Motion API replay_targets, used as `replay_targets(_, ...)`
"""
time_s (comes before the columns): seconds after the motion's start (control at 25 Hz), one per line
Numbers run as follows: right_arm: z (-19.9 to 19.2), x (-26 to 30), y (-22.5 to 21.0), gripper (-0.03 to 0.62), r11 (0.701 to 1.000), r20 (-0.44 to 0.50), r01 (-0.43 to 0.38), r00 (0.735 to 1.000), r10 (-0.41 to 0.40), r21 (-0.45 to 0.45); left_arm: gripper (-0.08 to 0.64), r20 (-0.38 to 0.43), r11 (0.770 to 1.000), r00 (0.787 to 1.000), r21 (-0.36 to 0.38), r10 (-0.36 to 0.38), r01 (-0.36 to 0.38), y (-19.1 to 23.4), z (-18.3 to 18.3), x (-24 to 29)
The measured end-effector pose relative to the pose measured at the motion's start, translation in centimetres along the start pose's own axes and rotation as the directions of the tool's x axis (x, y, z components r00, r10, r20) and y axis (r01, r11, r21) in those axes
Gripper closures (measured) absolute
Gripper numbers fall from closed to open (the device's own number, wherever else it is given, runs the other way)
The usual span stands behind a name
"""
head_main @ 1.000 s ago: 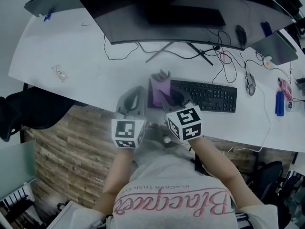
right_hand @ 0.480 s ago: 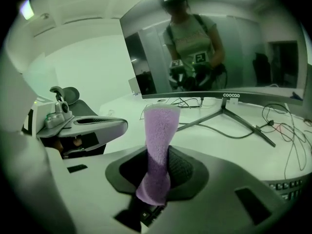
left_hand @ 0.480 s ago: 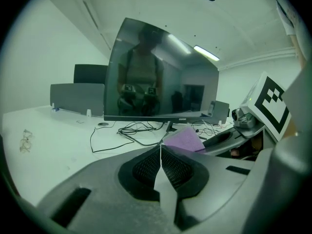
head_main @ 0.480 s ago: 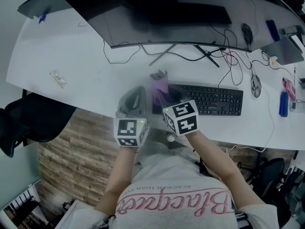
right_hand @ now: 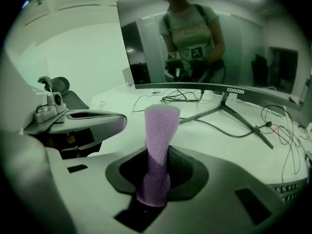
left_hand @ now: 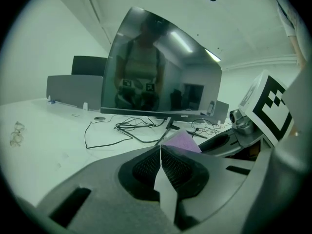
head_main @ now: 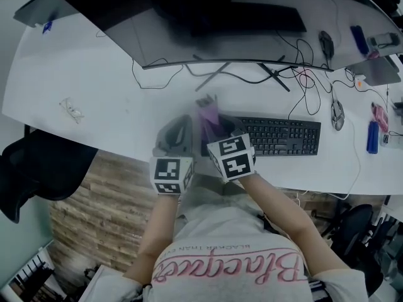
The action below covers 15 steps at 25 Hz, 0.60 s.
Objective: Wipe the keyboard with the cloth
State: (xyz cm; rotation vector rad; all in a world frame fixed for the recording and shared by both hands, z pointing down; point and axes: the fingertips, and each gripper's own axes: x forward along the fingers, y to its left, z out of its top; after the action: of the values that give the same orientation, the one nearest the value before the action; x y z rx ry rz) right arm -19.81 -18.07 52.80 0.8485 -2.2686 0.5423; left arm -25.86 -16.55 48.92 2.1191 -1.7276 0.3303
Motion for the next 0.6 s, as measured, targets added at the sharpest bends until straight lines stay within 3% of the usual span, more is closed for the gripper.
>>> replay_targets(0.36, -0.08, 0.22, 0.22, 0.506, 1.0, -0.038, -0.008, 0.999, 0.007, -0.019, 0.554, -0.01, 1.0, 1.0, -0.019, -0.02, 0.02, -0.25, -0.53, 0.95)
replay_targets(0.6, -0.15, 0.19, -0.06, 0.506, 1.0, -0.03, -0.016, 0.999, 0.016, -0.011, 0.554, 0.011, 0.999, 1.0, -0.041, 0.008, -0.007, -0.44, -0.36, 0.83)
